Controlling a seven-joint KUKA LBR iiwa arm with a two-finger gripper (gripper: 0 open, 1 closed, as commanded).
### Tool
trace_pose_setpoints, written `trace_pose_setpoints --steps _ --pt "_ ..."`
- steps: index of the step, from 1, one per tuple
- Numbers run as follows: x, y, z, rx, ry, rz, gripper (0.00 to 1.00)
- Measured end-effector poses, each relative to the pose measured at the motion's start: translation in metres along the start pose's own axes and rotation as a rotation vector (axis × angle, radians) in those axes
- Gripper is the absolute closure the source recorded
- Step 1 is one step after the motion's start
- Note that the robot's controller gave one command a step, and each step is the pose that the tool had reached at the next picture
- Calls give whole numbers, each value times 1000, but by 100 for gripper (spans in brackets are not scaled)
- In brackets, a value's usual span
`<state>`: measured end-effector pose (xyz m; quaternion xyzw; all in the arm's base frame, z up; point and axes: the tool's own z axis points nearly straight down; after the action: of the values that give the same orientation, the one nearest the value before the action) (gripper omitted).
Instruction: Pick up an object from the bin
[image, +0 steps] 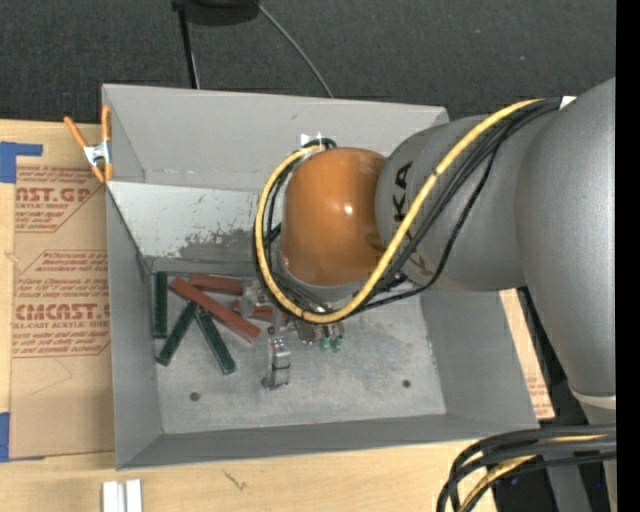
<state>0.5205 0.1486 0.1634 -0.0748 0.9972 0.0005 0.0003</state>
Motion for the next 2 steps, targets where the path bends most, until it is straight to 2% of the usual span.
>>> trace_pose_setpoints --steps 1,2 --pt "-24 11 45 -1 -9 11 0" --pt "-30 17 78 0 2 85 0"
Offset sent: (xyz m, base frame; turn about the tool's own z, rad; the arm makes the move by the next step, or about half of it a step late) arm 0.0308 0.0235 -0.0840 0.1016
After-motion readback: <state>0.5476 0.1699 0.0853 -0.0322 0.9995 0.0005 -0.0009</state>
